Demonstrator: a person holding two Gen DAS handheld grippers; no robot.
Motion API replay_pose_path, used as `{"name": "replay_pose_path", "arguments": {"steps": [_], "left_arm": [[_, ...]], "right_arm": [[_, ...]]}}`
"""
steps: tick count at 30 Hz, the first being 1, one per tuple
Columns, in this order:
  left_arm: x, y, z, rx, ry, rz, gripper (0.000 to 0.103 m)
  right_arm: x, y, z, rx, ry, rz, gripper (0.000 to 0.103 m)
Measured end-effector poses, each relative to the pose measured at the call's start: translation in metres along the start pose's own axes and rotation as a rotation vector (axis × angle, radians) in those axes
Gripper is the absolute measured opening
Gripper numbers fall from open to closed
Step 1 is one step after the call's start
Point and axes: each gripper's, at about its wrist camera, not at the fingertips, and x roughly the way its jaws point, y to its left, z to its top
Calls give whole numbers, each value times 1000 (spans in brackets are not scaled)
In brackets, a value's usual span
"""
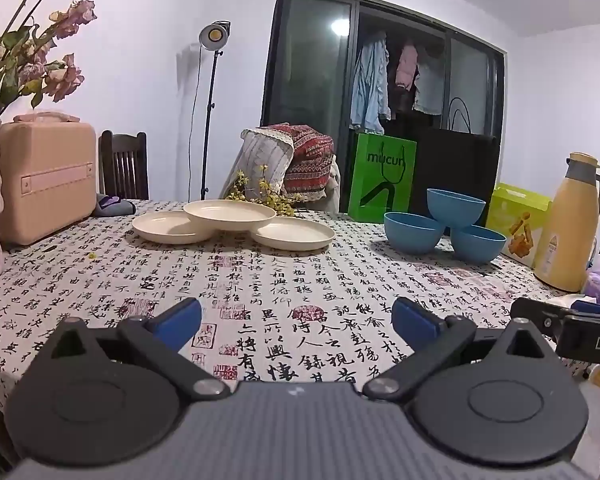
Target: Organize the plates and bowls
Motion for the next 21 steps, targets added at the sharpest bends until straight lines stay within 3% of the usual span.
{"name": "replay_pose_path", "arguments": {"steps": [21], "left_arm": [[2,-3,4,-9,32,-8,103]], "right_arm": [[4,-3,-2,8,10,-3,103]]}}
